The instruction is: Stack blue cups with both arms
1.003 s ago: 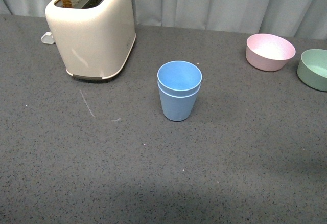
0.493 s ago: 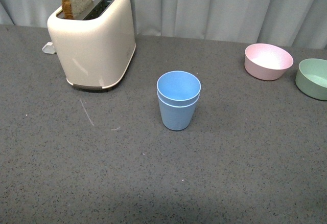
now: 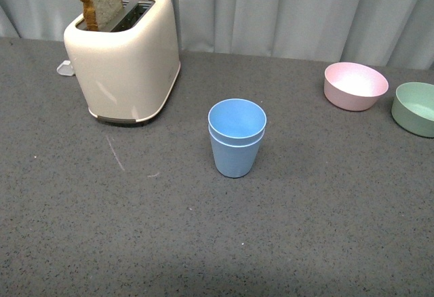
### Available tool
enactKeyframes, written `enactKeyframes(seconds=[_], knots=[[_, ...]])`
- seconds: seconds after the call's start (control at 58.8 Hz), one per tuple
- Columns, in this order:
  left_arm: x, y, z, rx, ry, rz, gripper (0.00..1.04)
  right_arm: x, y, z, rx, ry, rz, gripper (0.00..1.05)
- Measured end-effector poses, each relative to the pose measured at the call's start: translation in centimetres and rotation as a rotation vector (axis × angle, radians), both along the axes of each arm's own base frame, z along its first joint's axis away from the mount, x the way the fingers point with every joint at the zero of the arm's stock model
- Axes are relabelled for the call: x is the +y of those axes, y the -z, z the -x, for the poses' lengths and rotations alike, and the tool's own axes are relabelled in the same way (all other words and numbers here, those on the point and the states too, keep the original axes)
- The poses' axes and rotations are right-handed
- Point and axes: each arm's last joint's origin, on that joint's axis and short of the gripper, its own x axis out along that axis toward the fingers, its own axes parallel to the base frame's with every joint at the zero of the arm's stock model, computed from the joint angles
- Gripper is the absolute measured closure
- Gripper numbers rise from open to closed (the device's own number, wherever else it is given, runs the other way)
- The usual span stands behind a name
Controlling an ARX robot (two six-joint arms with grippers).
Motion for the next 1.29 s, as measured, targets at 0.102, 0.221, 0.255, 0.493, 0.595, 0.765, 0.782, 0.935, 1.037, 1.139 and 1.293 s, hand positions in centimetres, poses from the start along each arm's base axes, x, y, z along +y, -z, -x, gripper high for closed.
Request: enactKeyframes(seconds=[0.102, 0.221, 0.255, 0.493, 0.595, 0.765, 0.782, 0.935, 1.037, 1.139, 1.293], knots=[[0.0, 0.0, 0.0, 0.000, 0.000, 0.000, 0.07, 0.0, 0.0, 0.3, -0.001, 0.000, 0.000, 1.04], [0.0, 0.0, 0.0, 0.000, 0.000, 0.000, 0.07, 0.0, 0.0, 0.6, -0.002, 0.000, 0.000, 1.04], [0.0, 0.0, 0.0, 0.000, 0.000, 0.000, 0.07, 0.0, 0.0, 0.7, -0.002, 0.000, 0.000, 1.04], [0.0, 0.0, 0.0, 0.000, 0.000, 0.000, 0.07, 0.0, 0.0, 1.1, -0.003, 0.000, 0.000, 1.04], [0.0, 0.0, 0.0, 0.000, 0.000, 0.000, 0.07, 0.0, 0.0, 1.3, -0.002, 0.000, 0.000, 1.04], [0.0, 0.0, 0.0, 0.000, -0.001, 0.000, 0.07, 0.0, 0.4, 2.3, 0.019, -0.003, 0.000, 1.04], [0.0, 0.0, 0.0, 0.000, -0.001, 0.000, 0.07, 0.0, 0.3, 2.3, 0.013, -0.003, 0.000, 1.04], [0.0, 0.0, 0.0, 0.001, 0.000, 0.000, 0.07, 0.0, 0.3, 2.4, 0.003, -0.003, 0.001, 1.04], [0.0, 0.0, 0.0, 0.000, 0.000, 0.000, 0.07, 0.0, 0.3, 2.4, 0.003, -0.003, 0.002, 0.84], [0.0, 0.0, 0.0, 0.000, 0.000, 0.000, 0.07, 0.0, 0.3, 2.4, 0.003, -0.003, 0.002, 0.65], [0.0, 0.0, 0.0, 0.000, 0.000, 0.000, 0.07, 0.0, 0.3, 2.4, 0.003, -0.003, 0.002, 0.38]])
